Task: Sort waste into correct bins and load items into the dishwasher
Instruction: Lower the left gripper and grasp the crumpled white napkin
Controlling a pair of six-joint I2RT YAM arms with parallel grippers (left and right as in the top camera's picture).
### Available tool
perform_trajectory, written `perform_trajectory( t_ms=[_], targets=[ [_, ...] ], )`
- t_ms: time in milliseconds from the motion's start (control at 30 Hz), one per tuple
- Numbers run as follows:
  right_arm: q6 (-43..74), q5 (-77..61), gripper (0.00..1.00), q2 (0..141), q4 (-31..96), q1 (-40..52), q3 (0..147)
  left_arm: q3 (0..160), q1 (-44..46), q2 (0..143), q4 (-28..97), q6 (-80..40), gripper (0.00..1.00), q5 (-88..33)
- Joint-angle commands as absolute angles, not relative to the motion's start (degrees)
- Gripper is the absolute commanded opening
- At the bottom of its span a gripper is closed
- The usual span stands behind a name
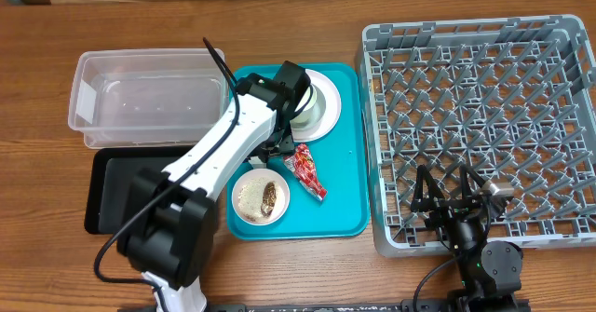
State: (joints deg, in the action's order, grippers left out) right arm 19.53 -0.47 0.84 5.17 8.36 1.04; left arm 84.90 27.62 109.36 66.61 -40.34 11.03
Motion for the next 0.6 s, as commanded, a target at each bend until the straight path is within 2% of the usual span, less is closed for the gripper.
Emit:
perform_trajectory(
  t_ms=[0,333,500,567],
  targets=[
    [19.99,-0.05,1.0,0.38,4.84,8.73,0.45,85.3,26.83,111.85,66.57,-40.32,0.68,12.45],
    [19.99,-0.05,1.0,0.38,4.84,8.73,0.45,85.27,26.65,115.57,65.21,-40.25,0.68,14.0],
    [19.99,-0.05,1.0,0.38,4.84,8.73,0.45,85.27,26.63,116.05,64.66,-40.25,0.62,13.98],
    [19.99,-0.05,1.0,0.38,4.84,8.73,0.45,85.27,26.65,116.05,64.47,-40.25,0.53,13.96]
  ],
)
